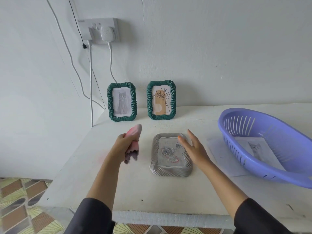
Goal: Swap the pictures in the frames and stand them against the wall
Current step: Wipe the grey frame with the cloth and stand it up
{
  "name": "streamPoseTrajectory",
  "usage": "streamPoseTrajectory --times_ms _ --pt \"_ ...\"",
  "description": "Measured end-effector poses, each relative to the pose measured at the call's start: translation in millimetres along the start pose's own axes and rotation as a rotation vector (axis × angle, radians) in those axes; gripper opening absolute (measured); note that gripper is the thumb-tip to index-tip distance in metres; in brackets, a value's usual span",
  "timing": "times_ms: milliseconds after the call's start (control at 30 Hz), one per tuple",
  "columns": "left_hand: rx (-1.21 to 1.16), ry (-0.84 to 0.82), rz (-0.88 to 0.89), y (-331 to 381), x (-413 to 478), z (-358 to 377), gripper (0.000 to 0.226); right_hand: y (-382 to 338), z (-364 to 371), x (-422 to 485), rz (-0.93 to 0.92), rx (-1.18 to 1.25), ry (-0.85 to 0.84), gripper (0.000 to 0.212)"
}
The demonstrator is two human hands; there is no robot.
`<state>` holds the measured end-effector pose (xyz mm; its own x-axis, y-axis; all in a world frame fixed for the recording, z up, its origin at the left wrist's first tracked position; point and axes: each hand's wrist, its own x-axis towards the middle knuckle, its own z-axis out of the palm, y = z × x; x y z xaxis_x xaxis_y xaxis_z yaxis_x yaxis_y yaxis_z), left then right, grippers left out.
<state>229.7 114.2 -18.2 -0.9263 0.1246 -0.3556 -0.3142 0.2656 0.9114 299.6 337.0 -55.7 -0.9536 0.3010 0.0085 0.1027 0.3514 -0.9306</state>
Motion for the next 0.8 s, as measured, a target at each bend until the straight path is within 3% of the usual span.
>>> streamPoseTrajectory --times_ms 100,167,267,333,433,467,500,533,600,667,800 --pt "-0.069 -0.131 0.104 18.9 -11.8 33.8 0.029 -27.9 14.2 -6.0 0.087 0.283 -0.195 0.076" --pt "-0.141 -0.228 0.109 29.7 -24.6 58.7 0.044 -38.9 23.0 -8.2 0.146 0.514 -0.327 0.066" --pt "-0.345 -0.288 0.077 34.3 -31.2 82.2 0.05 -44.2 23.8 -6.8 0.304 0.723 -0.149 0.021" --pt "-0.262 -0.147 0.136 25.4 -21.1 86.7 0.052 -38.4 18.4 0.5 0.358 0.721 0.014 0.007" --pt "0.326 0.182 0.26 -8.2 4.6 75.3 0.044 -32.4 2.2 20.4 0.165 0.452 0.243 0.01" --pt "0.467 0.209 0.257 -21.5 11.2 72.2 0.043 -29.3 -2.7 27.4 0.044 0.197 0.301 0.005" --pt "0.574 0.209 0.267 -32.1 14.7 71.7 0.042 -25.4 -7.0 34.3 -0.074 -0.101 0.316 0.019" --pt "0.659 0.199 0.288 -41.0 17.8 72.0 0.042 -19.5 -7.5 41.5 -0.185 -0.35 0.263 0.031" --pt "0.76 0.199 0.353 -51.9 22.0 73.6 0.041 -10.6 -1.2 49.1 -0.301 -0.617 0.072 0.049" --pt "0.786 0.215 0.383 -55.6 26.4 73.8 0.041 -3.2 11.6 47.5 -0.342 -0.724 -0.118 0.059" --pt "0.824 0.224 0.403 -59.2 29.4 73.0 0.044 1.7 23.8 36.2 -0.463 -0.742 -0.329 0.061"
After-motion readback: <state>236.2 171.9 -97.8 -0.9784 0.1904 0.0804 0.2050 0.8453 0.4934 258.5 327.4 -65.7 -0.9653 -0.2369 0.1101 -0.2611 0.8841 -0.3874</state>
